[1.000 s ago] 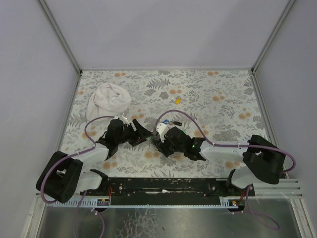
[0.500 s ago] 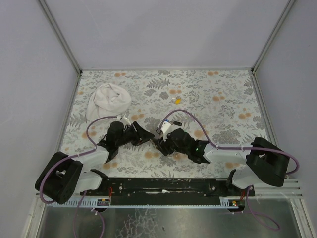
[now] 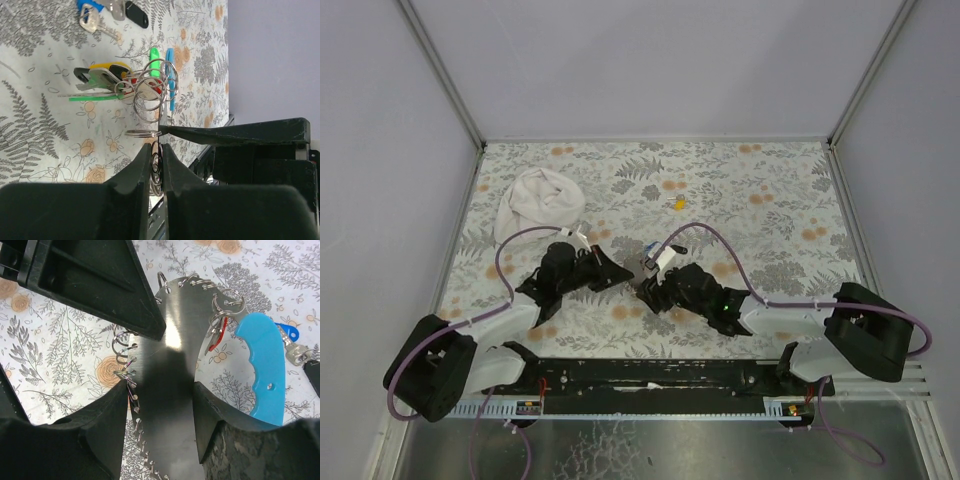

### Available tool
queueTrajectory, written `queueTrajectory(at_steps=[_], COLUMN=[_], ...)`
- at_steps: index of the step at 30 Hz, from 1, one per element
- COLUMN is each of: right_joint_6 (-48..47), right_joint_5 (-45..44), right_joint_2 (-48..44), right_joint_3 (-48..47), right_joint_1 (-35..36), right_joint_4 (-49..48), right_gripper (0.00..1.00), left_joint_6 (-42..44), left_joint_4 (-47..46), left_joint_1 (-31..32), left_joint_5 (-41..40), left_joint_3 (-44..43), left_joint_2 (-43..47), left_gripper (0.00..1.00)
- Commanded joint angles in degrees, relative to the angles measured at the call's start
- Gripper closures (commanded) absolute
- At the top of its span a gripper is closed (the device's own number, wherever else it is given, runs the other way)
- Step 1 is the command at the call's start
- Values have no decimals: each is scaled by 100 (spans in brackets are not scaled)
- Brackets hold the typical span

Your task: Put the keys on the keyring

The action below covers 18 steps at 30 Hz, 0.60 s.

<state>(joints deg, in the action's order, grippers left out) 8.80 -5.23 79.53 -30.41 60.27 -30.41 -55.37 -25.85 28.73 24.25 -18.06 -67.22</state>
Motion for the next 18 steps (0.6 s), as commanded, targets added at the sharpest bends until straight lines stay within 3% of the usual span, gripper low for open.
queueTrajectory(at_steps=[1,9,12,18], right_joint_6=[19,-431,-660,-1133], right_joint_5=[-170,19,51,165], right_joint_2=[-455,-1275,-1496,-1353], right_joint_3=[133,216,141,-80], right_joint_1=[21,22,20,20], right_joint_4=[-584,278,693,985], right_gripper=[54,25,1,1], left_joint_6=[779,1685,1306,-306], left_joint_4=[778,2679,3014,3114], left_joint_1=[130,286,293,297], left_joint_5=[-392,-1138,-1333,-1705], left_joint_3=[-667,-1689,-1863,-1826], left_joint_2=[339,464,349,263], left_gripper=[100,100,100,100])
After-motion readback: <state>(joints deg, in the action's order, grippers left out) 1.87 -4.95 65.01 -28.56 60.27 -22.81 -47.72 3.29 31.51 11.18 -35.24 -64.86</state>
